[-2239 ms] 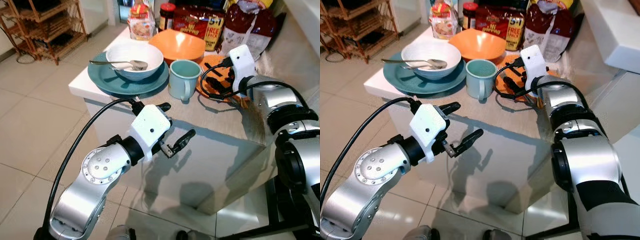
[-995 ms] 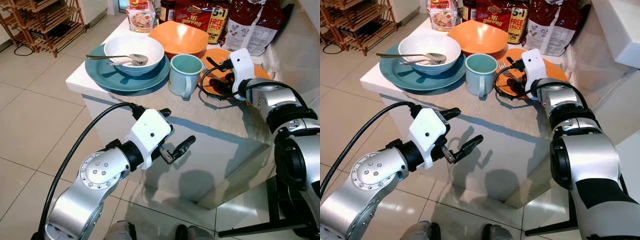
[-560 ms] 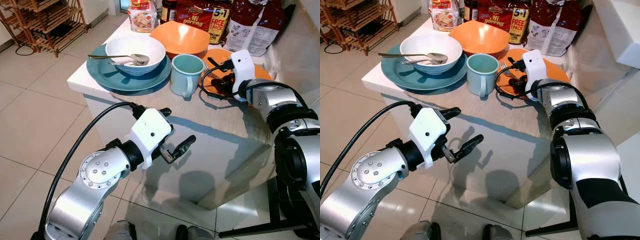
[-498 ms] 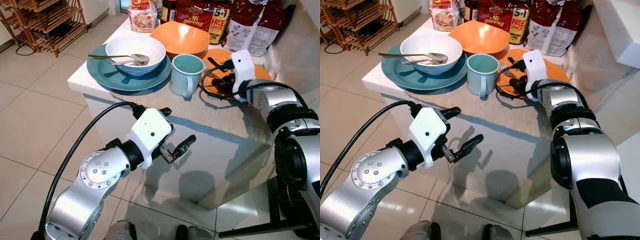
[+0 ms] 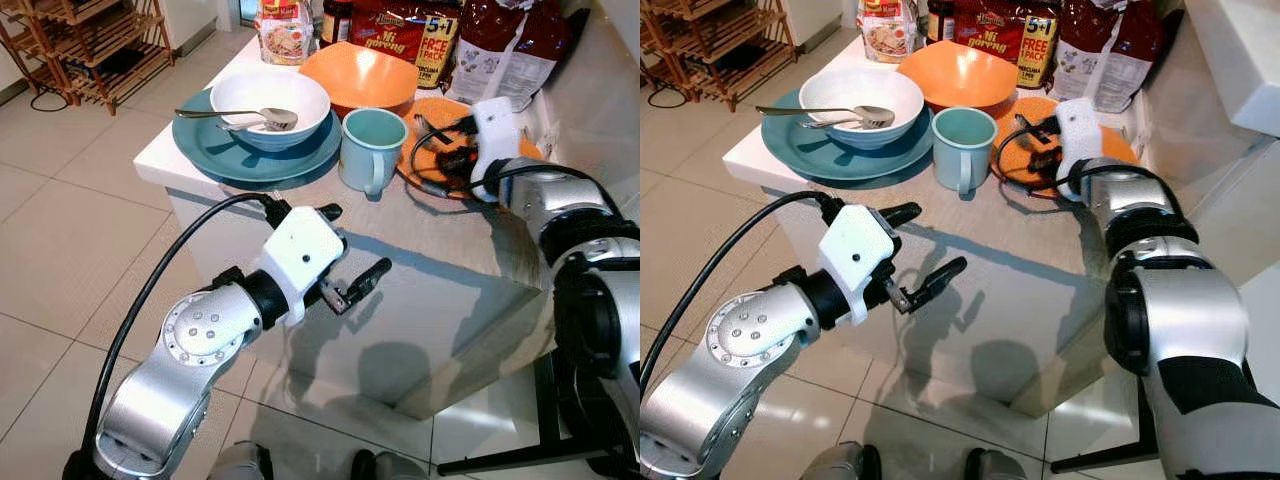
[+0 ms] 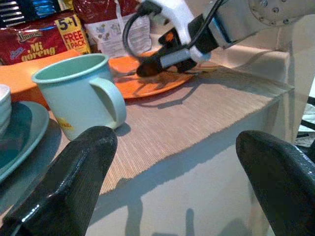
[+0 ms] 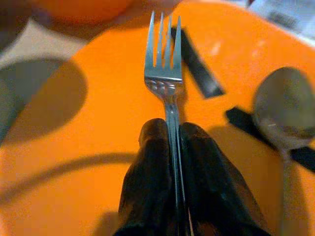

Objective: Setting the table

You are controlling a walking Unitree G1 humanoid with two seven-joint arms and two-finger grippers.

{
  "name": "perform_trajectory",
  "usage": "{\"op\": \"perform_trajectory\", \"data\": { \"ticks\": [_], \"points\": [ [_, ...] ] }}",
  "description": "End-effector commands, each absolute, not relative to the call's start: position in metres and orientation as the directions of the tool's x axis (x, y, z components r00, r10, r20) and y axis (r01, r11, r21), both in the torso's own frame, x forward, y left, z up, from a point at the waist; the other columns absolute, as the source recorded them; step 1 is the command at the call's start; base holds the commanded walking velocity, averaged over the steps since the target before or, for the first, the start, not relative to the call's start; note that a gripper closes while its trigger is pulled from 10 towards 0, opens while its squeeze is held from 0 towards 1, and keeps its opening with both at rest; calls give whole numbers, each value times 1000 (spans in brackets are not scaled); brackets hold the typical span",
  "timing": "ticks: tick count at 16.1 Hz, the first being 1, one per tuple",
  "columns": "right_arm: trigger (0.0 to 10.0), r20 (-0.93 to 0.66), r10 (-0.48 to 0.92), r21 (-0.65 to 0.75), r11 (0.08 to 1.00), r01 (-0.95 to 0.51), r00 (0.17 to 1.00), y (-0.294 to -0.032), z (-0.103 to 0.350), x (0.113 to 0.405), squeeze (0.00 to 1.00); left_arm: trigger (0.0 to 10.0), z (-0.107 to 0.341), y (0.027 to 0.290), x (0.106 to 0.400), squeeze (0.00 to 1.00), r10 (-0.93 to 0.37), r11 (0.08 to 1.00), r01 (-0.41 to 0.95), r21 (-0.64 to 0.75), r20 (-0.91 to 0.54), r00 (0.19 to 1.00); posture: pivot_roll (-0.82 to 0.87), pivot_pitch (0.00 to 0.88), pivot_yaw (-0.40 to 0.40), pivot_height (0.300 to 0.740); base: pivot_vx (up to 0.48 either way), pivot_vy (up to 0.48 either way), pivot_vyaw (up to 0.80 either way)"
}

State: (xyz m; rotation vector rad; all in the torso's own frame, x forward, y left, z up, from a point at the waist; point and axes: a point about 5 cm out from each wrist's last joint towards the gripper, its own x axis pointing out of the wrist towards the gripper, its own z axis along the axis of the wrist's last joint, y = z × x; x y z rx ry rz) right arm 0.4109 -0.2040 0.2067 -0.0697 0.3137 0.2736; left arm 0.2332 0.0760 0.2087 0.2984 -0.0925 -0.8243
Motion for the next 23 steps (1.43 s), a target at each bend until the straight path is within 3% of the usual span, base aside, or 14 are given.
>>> {"op": "perform_trajectory", "data": {
  "ticks": [1,7,9,13,16,20,23],
  "points": [
    [0,-245,241,-9,968,-250,939,-213,224,413,0,10000,211,76,236,0,-733,644,701,305,-17,680,106,59,-80,740,0,0,0],
    [0,-177,354,-4,933,-360,918,-203,241,415,0,10000,212,73,247,0,-727,649,689,322,-4,686,90,30,-65,740,0,0,0],
    [0,-130,388,16,921,-389,912,-199,246,415,0,10000,212,75,251,0,-694,679,655,331,1,720,96,24,-71,740,0,0,0],
    [0,-23,397,-88,913,-397,918,-204,261,403,0,10000,214,88,262,0,-572,785,532,317,43,819,83,17,-58,740,0,0,0],
    [0,30,379,-107,921,-374,925,-205,269,384,0,10000,214,90,268,0,-531,814,491,309,55,846,73,19,-50,740,0,0,0],
    [0,149,343,-51,939,-339,927,-189,263,332,0,10000,216,92,270,0,-481,851,443,282,82,873,64,25,-58,740,0,0,0],
    [0,266,304,69,941,-332,915,-178,246,286,0,10000,207,96,267,0,-459,865,431,258,58,886,55,40,-54,740,0,0,0]
  ]
}}
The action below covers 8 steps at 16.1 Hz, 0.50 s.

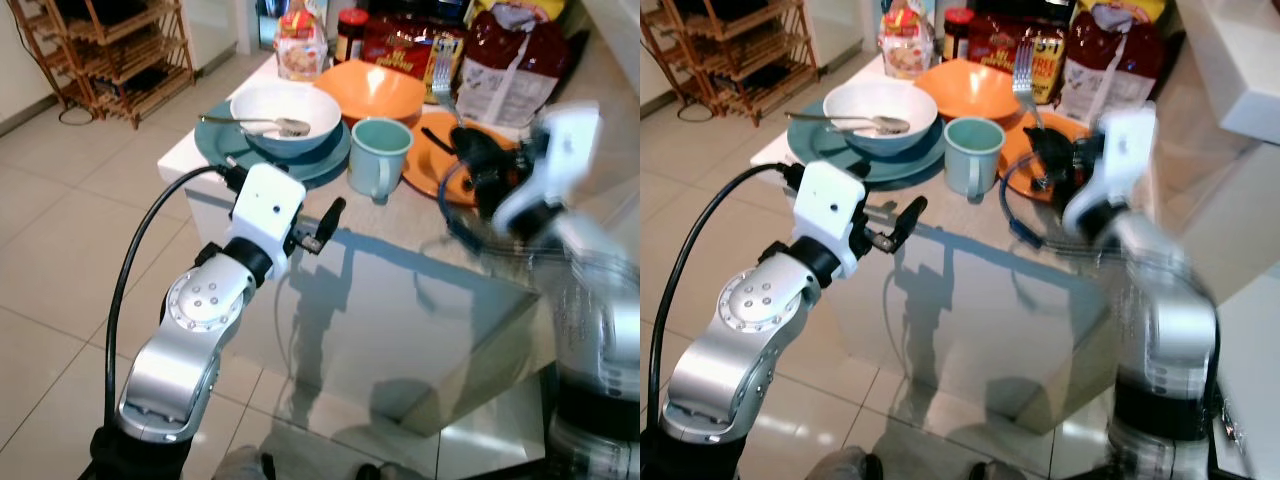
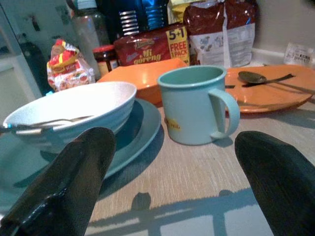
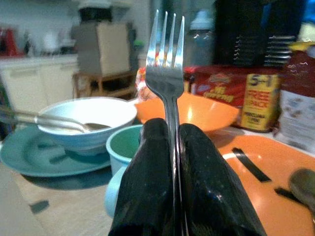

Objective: Setting the table

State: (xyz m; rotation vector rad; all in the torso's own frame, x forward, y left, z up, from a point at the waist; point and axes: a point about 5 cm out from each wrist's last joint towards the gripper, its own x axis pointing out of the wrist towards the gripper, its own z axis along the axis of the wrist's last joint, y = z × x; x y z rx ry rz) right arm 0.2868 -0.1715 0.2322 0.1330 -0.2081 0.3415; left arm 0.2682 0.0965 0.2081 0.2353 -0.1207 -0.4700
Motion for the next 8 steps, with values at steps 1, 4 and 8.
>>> {"op": "perform_trajectory", "data": {
  "ticks": [1,4,8],
  "points": [
    [0,295,223,127,955,-269,929,-181,240,270,0,10000,206,97,266,0,-449,873,423,242,62,891,50,48,-54,740,0,0,0],
    [10000,265,205,78,969,-233,942,-177,209,223,0,10000,199,101,262,0,-432,888,411,204,67,899,32,60,-40,740,0,0,0],
    [10000,124,106,-12,994,-105,987,-179,169,196,0,10000,184,108,249,0,-467,867,446,221,52,882,30,59,-44,740,0,0,0]
  ]
}}
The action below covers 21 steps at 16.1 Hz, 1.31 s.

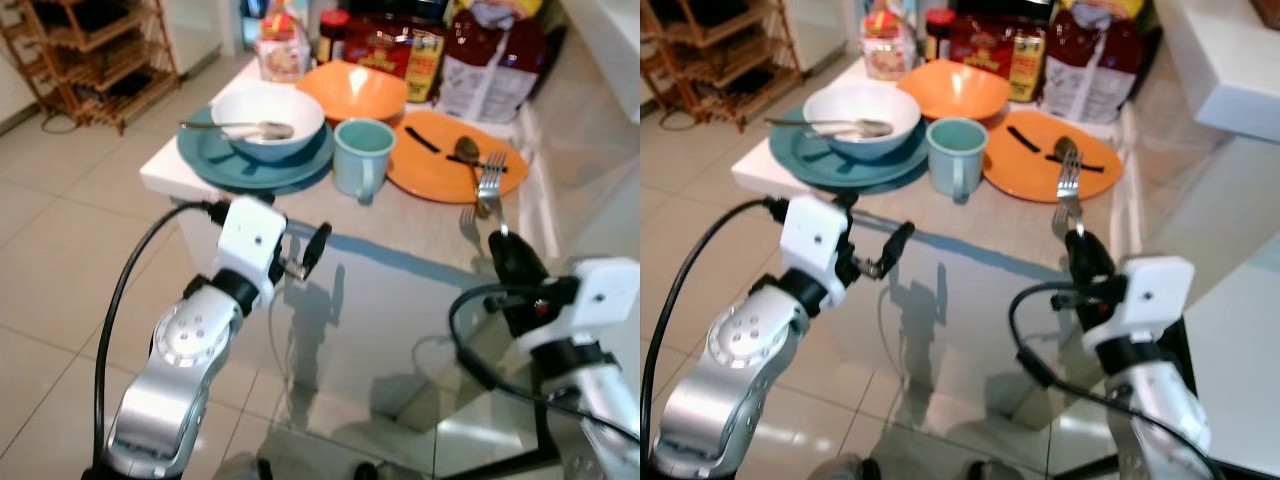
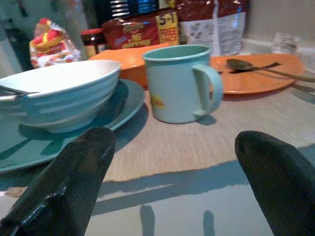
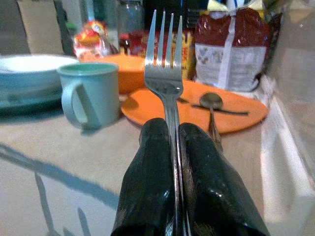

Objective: Setting the table

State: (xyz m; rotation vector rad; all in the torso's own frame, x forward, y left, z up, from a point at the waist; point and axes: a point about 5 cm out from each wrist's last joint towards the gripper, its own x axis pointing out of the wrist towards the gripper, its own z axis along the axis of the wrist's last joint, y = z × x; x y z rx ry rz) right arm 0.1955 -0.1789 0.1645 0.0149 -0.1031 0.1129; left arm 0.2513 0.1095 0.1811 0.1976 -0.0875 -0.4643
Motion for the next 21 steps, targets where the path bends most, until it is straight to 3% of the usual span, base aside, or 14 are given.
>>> {"op": "perform_trajectory", "data": {
  "ticks": [1,4,7,11,12,16,21],
  "points": [
    [10000,98,90,-26,996,-87,991,-179,163,192,0,10000,180,110,248,0,-461,868,441,228,39,887,31,60,-47,740,0,0,0],
    [10000,151,109,-89,991,-96,983,-174,164,181,0,10000,167,115,241,0,-466,861,452,233,3,885,26,57,-48,740,0,-354,0],
    [10000,164,69,-65,996,-59,984,-177,163,176,0,10000,161,117,237,0,-483,849,472,238,-13,876,22,54,-49,740,0,-372,0],
    [10000,164,305,-233,936,-264,938,-171,163,164,0,10000,162,116,226,0,-547,816,534,221,0,837,22,53,-45,740,0,-375,0],
    [10000,137,335,-261,920,-293,932,-180,159,158,0,10000,162,117,223,0,-559,811,544,213,9,829,19,55,-46,740,0,-375,0],
    [10000,112,306,-327,910,-256,945,-206,155,155,0,10000,163,119,220,0,-570,808,554,198,31,821,16,59,-55,740,0,-375,0],
    [10000,135,315,-311,914,-262,939,-199,155,153,0,10000,163,116,217,0,-603,785,587,196,29,797,15,57,-49,740,0,-375,0]
  ]
}}
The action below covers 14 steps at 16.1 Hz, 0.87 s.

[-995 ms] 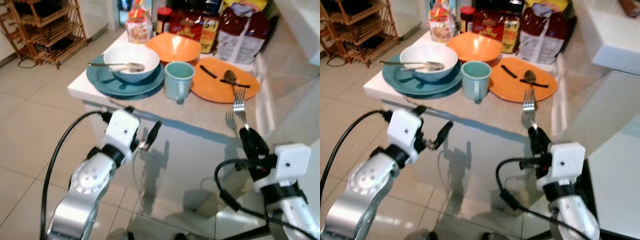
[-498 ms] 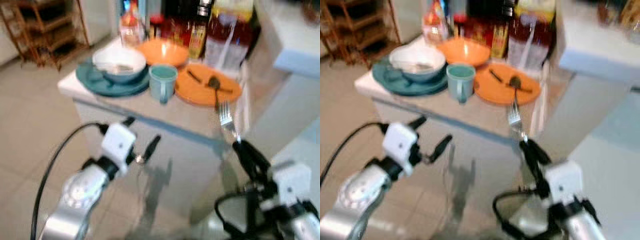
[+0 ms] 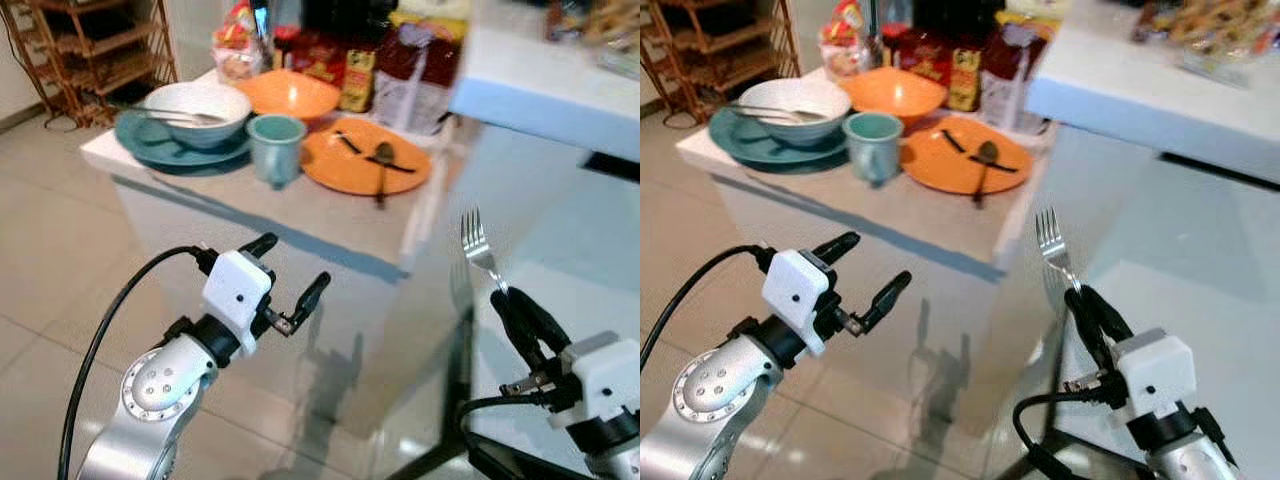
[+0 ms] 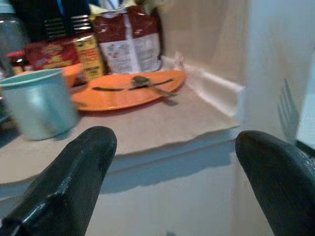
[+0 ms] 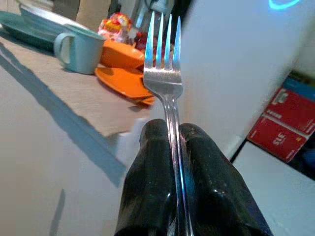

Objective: Setting the table

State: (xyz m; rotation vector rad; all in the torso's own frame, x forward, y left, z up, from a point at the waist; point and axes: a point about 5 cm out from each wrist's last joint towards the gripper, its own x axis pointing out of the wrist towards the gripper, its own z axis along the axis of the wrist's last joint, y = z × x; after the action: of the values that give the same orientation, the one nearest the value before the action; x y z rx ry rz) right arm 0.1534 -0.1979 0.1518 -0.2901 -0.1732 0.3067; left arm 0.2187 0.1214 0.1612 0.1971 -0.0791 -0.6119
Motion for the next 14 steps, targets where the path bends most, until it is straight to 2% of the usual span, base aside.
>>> {"op": "perform_trajectory", "data": {
  "ticks": [1,7,8,10,14],
  "points": [
    [10000,141,311,-304,917,-258,940,-199,155,153,0,10000,163,116,218,0,-606,783,590,196,27,795,15,58,-48,740,0,-371,0],
    [10000,141,300,-311,918,-245,944,-203,151,152,0,10000,160,118,219,0,-615,776,600,197,20,789,14,61,-48,740,0,-374,0],
    [10000,135,245,-298,934,-196,960,-209,149,154,0,10000,160,118,220,0,-611,779,596,197,22,791,14,63,-48,740,0,-375,0],
    [10000,135,145,-249,963,-109,980,-216,146,157,0,10000,161,119,224,0,-595,792,580,192,32,803,11,67,-46,740,0,-371,-800],
    [10000,149,117,-212,974,-84,982,-214,146,159,0,10000,165,119,231,0,-560,818,543,191,47,827,9,71,-42,740,0,-373,-800]
  ]
}}
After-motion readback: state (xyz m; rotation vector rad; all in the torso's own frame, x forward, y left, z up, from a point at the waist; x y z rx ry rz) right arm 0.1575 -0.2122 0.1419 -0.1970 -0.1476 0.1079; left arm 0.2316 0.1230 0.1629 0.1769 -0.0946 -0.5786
